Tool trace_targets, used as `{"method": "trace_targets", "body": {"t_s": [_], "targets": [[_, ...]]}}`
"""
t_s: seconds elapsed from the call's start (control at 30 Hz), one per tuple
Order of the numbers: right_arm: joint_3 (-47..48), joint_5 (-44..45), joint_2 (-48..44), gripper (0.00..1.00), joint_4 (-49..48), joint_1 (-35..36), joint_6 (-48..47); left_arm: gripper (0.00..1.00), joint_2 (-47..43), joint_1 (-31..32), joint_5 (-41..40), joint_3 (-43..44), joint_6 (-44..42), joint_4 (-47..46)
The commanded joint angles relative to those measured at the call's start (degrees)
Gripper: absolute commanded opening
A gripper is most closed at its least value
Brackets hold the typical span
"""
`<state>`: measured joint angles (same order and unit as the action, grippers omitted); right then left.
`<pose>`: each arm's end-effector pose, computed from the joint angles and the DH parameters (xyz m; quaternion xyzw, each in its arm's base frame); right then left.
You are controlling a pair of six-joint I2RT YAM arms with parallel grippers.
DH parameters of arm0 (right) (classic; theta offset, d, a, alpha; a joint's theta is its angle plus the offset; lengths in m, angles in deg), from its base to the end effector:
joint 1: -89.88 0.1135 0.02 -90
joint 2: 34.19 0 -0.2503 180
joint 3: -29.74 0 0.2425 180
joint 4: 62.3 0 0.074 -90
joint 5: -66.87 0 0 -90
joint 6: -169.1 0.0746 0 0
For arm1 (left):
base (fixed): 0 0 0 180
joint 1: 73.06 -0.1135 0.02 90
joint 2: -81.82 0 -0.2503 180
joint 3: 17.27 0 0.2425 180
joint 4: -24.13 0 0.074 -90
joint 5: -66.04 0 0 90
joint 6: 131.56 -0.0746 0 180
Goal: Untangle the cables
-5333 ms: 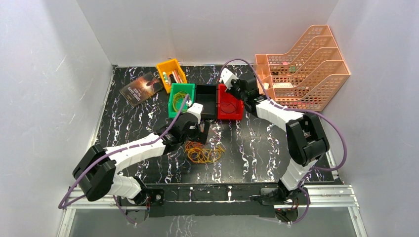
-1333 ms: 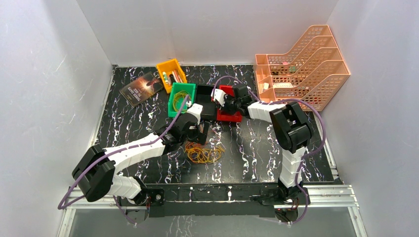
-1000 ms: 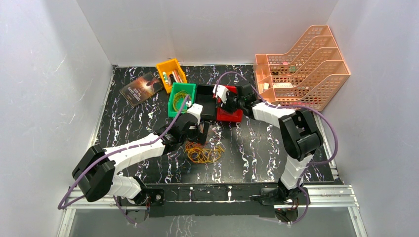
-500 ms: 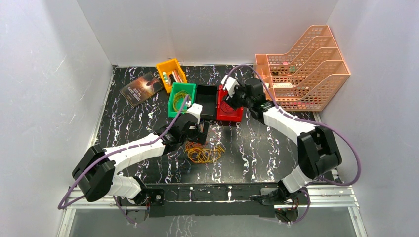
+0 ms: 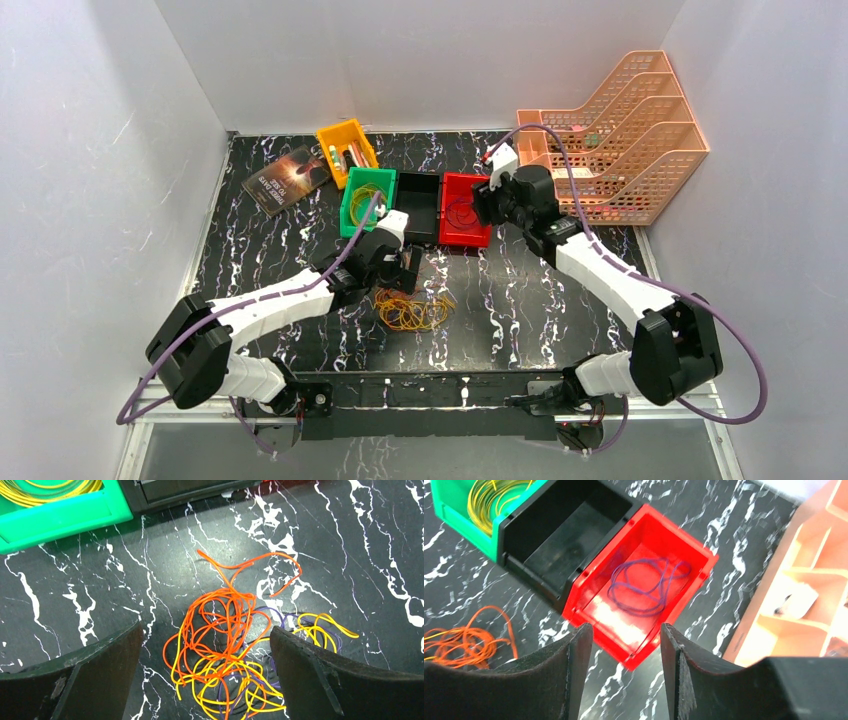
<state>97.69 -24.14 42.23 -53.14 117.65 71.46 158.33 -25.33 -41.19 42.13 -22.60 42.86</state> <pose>0.3026 0.1608 0.2761 -0.2504 0.7673 0.1102 0.5800 0.2256 -0.2154 0.2005 0.1527 0.8697 -0.1360 0.4493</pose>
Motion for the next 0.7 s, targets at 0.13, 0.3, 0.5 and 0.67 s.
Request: {"method": "trace_targets", "body": {"t_s": [0.13, 0.3, 0.5, 0.67], "targets": [[0.87, -8.42, -4.66, 0.58, 13.46, -0.06, 16.87, 0.98, -4.53, -0.26, 3.42, 0.45, 3.34, 5.31], [-2.08, -9.59, -4.16, 0.53, 12.46, 5.61, 23.27, 0.98, -6.09, -0.5, 1.58, -0.76, 5.37, 5.69], [-5.15, -6.57, -2.25, 0.51, 8.82, 13.42, 29.03, 0.98, -6.78, -3.72, 3.96, -0.96, 8.71, 4.92], [-4.57, -4.49, -0.49, 0.51, 8.4, 18.17, 29.73, 0.96, -9.51, -6.55, 4.95, -2.42, 9.93, 5.18]]}}
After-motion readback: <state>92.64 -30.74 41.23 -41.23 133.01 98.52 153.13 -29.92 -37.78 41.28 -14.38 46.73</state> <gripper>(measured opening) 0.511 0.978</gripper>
